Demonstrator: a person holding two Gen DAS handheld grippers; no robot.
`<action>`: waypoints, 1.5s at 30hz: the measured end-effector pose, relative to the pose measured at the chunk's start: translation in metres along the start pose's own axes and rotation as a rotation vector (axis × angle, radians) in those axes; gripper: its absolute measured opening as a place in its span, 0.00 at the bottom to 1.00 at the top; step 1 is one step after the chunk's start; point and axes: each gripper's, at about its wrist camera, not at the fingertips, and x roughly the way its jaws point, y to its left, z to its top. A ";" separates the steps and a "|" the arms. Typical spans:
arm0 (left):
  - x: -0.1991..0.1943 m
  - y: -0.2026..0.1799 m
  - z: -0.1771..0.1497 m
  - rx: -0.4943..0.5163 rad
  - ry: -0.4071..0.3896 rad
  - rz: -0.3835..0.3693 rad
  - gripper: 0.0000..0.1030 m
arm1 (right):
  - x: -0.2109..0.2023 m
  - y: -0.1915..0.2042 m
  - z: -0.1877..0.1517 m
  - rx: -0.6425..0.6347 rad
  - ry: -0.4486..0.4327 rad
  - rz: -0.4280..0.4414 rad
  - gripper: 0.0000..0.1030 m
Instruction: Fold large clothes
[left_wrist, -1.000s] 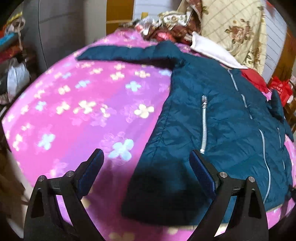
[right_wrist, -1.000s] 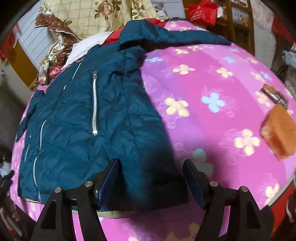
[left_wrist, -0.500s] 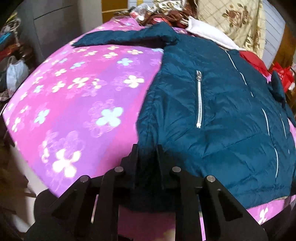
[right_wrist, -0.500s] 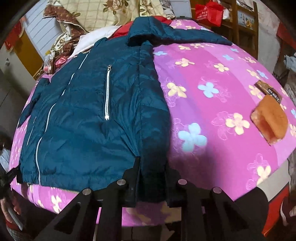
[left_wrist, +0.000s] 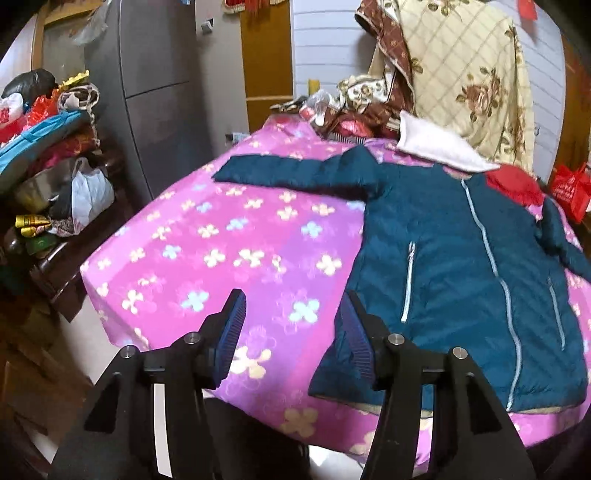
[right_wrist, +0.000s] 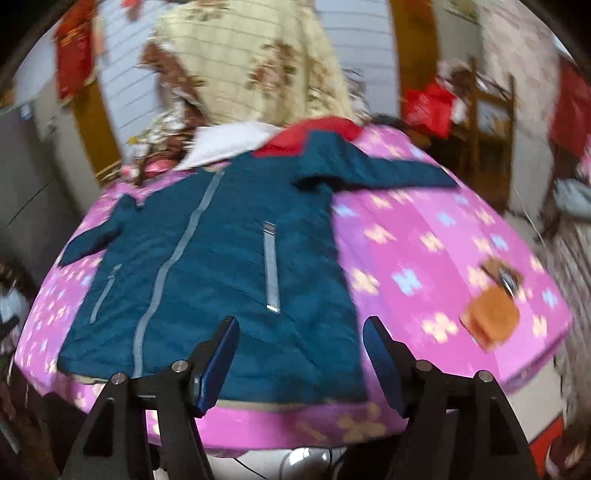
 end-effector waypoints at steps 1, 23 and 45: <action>-0.001 0.001 0.003 0.003 -0.001 -0.005 0.52 | -0.002 0.010 0.002 -0.025 -0.006 0.009 0.65; 0.196 0.102 0.182 -0.426 0.164 -0.174 0.57 | 0.161 0.150 0.090 -0.060 0.095 0.334 0.65; 0.417 0.059 0.172 -0.740 0.364 -0.505 0.57 | 0.269 0.150 0.060 -0.076 0.181 0.464 0.66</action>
